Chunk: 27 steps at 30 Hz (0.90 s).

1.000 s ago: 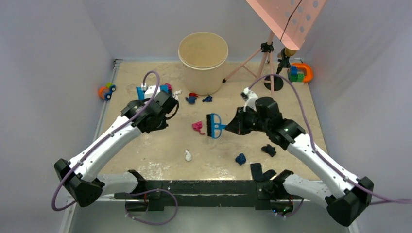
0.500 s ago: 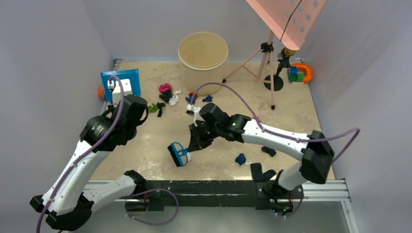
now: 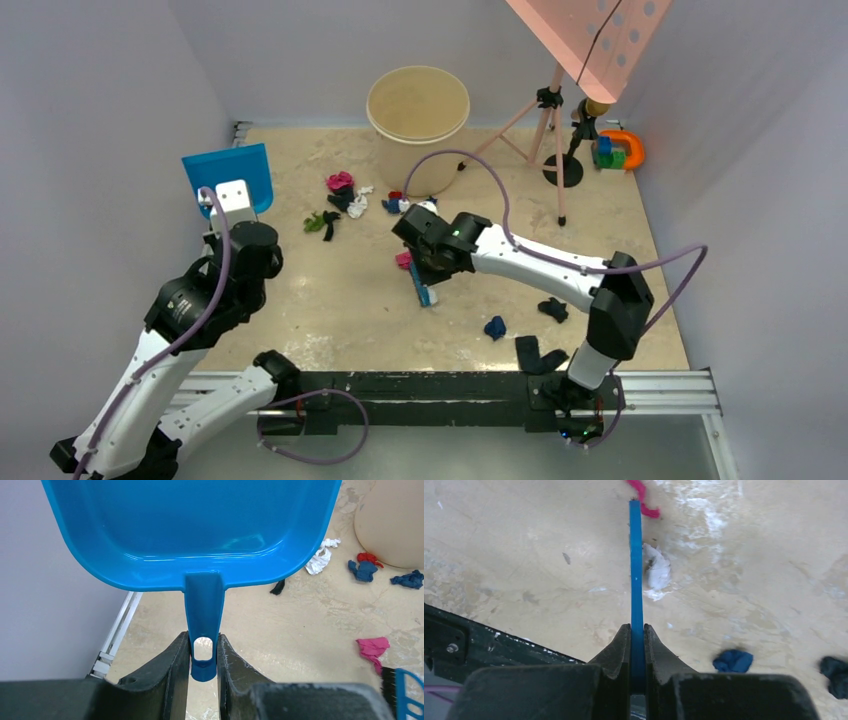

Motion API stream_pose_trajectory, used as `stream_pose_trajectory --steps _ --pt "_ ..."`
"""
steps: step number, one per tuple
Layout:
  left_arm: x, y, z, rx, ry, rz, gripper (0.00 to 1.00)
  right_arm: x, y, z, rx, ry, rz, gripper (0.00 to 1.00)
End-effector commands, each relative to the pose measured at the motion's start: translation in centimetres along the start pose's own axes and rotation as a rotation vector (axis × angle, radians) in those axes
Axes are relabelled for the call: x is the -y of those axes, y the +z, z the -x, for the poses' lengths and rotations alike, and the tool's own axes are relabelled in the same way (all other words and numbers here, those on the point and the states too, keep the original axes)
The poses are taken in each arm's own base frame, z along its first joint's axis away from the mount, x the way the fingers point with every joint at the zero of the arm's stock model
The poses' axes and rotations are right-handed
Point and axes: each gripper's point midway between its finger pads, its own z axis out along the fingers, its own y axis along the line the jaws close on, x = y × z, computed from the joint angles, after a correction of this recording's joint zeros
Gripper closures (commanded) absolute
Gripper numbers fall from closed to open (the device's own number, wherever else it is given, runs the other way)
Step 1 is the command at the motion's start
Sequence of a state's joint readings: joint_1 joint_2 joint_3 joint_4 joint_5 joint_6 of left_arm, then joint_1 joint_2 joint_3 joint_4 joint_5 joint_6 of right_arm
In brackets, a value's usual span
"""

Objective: Sweep away the paper scraps from the table

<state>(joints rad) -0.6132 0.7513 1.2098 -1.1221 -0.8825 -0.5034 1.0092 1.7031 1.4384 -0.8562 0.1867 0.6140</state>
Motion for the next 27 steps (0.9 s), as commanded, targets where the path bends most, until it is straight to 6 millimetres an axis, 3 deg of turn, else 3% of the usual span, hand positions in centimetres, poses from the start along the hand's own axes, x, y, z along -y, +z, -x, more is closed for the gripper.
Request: stream_pose_trajectory --steps 1,7,10,15,18,23,27 --pt "-0.5 0.4 1.0 0.078 -0.022 0.033 1.0 1.2 -4.5 2.6 0.134 -0.028 0.016 1.0" --pt "-1.0 0.5 1.4 0.154 -0.035 0.03 1.0 -7.5 -11.9 7.0 0.407 -0.049 0.585 1.0" --pt "-1.8 0.3 1.4 0.181 -0.063 0.042 1.0 -11.3 -13.2 8.2 0.438 -0.061 0.778 1.0" --pt "-3.9 -0.7 1.9 0.263 -0.162 0.07 1.0 -17.8 -8.2 9.7 0.241 -0.07 0.909 1.0" --pt "-4.6 -1.1 1.8 0.295 -0.204 0.063 1.0 -21.0 -5.8 11.2 0.209 -0.021 0.976 1.0" --pt "-5.0 -1.5 1.7 0.32 -0.246 0.037 1.0 -24.4 -2.4 13.9 0.21 0.089 1.051 1.0" --pt "-5.2 -1.6 1.6 0.313 -0.266 0.046 1.0 -27.1 0.6 14.3 0.159 0.126 1.096 1.0"
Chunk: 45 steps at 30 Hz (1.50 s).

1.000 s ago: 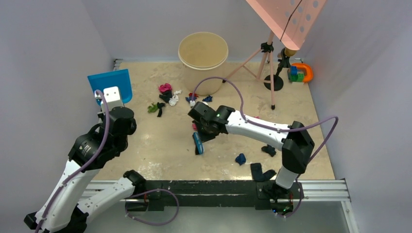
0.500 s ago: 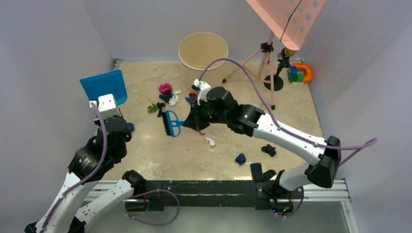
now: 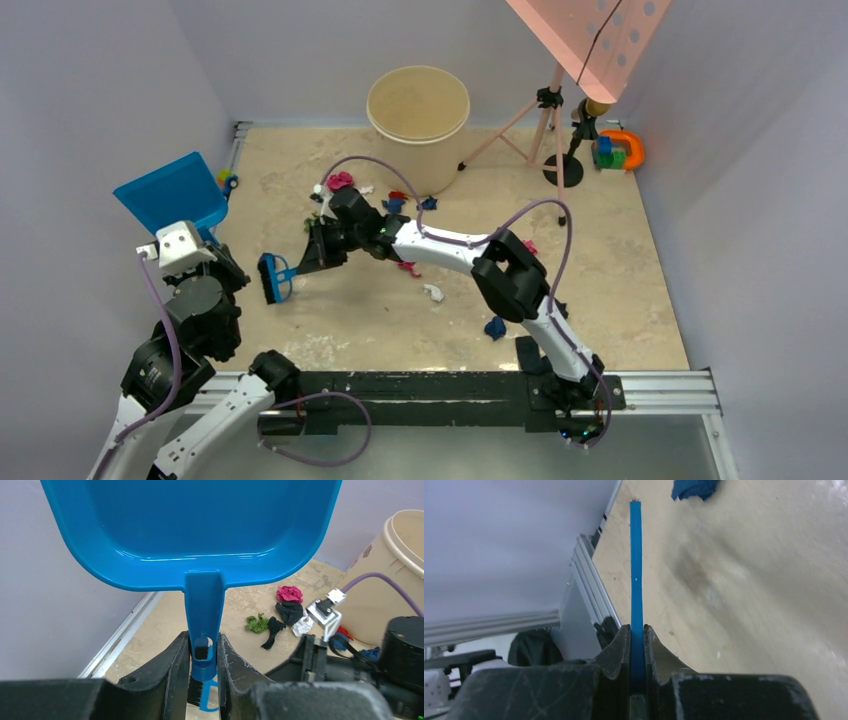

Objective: Sweep away the paper scraps from the table

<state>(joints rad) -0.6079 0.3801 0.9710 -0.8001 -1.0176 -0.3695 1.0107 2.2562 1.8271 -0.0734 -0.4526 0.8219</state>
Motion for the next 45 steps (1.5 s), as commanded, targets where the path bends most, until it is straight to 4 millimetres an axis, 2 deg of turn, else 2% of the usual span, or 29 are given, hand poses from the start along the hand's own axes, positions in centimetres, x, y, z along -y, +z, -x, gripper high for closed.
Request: stream_pose_trajectory --steps 1,5,7,10,12,15,17,19,22,24,26,27,29,31,34,35,38,41,42,43,45 --pt "-0.1 0.1 0.6 0.017 -0.027 0.017 1.0 -7.6 0.6 3.7 0.082 -0.01 0.238 1.0" --pt "0.5 0.1 0.3 0.006 -0.035 -0.016 1.0 -7.0 2.7 3.7 0.097 0.04 0.277 1.0" --pt "0.7 0.1 0.2 0.0 -0.034 -0.026 1.0 -5.8 3.8 4.3 0.129 0.081 0.24 1.0" --pt "0.9 0.1 0.1 -0.005 -0.035 -0.03 1.0 -1.9 5.4 5.3 0.216 0.268 0.059 1.0" --pt "1.0 0.2 0.1 -0.007 -0.032 -0.031 1.0 0.0 5.8 5.4 0.263 0.367 -0.009 1.0" --pt "1.1 0.3 0.0 -0.012 -0.027 -0.029 1.0 2.4 5.0 5.1 0.282 0.411 -0.172 1.0" --pt "1.1 0.3 -0.1 -0.014 -0.024 -0.023 1.0 4.2 3.2 4.8 0.297 0.415 -0.308 1.0" --pt "1.0 0.4 -0.1 -0.016 -0.023 -0.019 1.0 6.1 0.1 4.8 0.338 0.416 -0.444 1.0" --pt "1.0 0.3 -0.2 -0.02 -0.024 -0.017 1.0 8.5 -5.9 4.6 0.392 0.412 -0.649 1.0" --pt "1.0 0.3 -0.2 -0.021 -0.027 -0.02 1.0 9.4 -10.7 4.6 0.45 0.386 -0.795 1.0" --pt "1.1 0.3 -0.3 -0.024 -0.028 -0.027 1.0 9.5 -15.3 4.5 0.515 0.361 -0.901 1.0" --pt "1.2 0.3 -0.4 -0.027 -0.026 -0.031 1.0 8.9 -17.4 4.7 0.553 0.352 -0.919 1.0" --pt "1.4 0.4 -0.4 -0.032 -0.018 -0.033 1.0 8.3 -19.4 5.1 0.597 0.341 -0.911 1.0" --pt "1.5 0.5 -0.5 -0.036 -0.012 -0.032 1.0 6.3 -19.0 6.7 0.604 0.235 -0.791 1.0" --pt "1.7 0.6 -0.6 -0.042 -0.003 -0.031 1.0 1.8 -16.3 8.9 0.591 0.075 -0.507 1.0" --pt "1.7 0.7 -0.7 -0.045 0.0 -0.032 1.0 0.0 -14.8 9.1 0.549 0.029 -0.363 1.0" --pt "1.9 0.8 -1.1 -0.054 0.014 -0.033 1.0 -3.7 -12.5 10.9 0.501 -0.012 -0.025 1.0" --pt "2.0 0.9 -1.2 -0.059 0.027 -0.027 1.0 -4.7 -9.9 12.4 0.458 -0.009 0.123 1.0" --pt "2.0 1.0 -1.2 -0.06 0.031 -0.026 1.0 -3.5 -8.0 12.6 0.434 0.011 0.116 1.0" --pt "2.1 1.0 -1.2 -0.061 0.031 -0.025 1.0 -4.1 -7.6 13.6 0.445 0.016 0.127 1.0" --pt "2.2 1.1 -1.3 -0.064 0.036 -0.024 1.0 -2.0 -4.6 14.3 0.434 0.073 0.107 1.0"
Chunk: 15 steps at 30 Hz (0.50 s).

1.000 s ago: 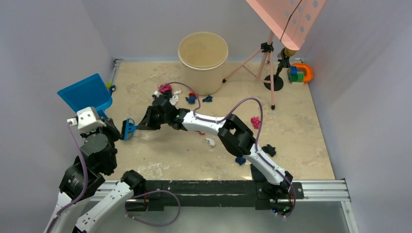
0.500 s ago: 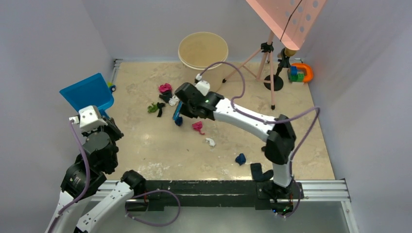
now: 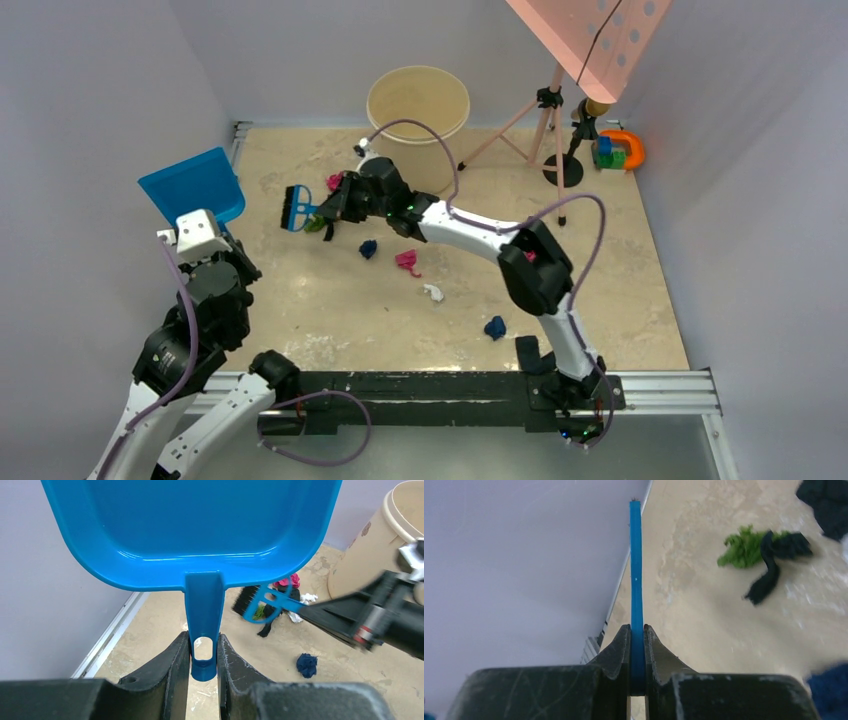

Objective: Sweep away the paper scraps from the table

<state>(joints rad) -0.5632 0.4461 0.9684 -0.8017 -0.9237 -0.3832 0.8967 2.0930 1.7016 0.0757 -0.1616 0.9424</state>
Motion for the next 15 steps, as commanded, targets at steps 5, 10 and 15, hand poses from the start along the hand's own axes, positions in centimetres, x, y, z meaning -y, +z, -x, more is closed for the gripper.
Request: stream_pose_trajectory --steps 5,10,15 --pt "0.9 0.6 -0.2 -0.017 0.016 -0.002 1.0 1.5 6.8 0.5 0.029 0.218 0.026 1.0" --pt "1.0 0.6 -0.3 -0.019 0.015 -0.009 1.0 11.2 2.9 -1.1 0.113 0.364 -0.438 1.0" --pt "1.0 0.4 -0.2 -0.009 -0.001 -0.022 1.0 15.5 -7.0 -0.8 0.227 0.322 -0.795 1.0"
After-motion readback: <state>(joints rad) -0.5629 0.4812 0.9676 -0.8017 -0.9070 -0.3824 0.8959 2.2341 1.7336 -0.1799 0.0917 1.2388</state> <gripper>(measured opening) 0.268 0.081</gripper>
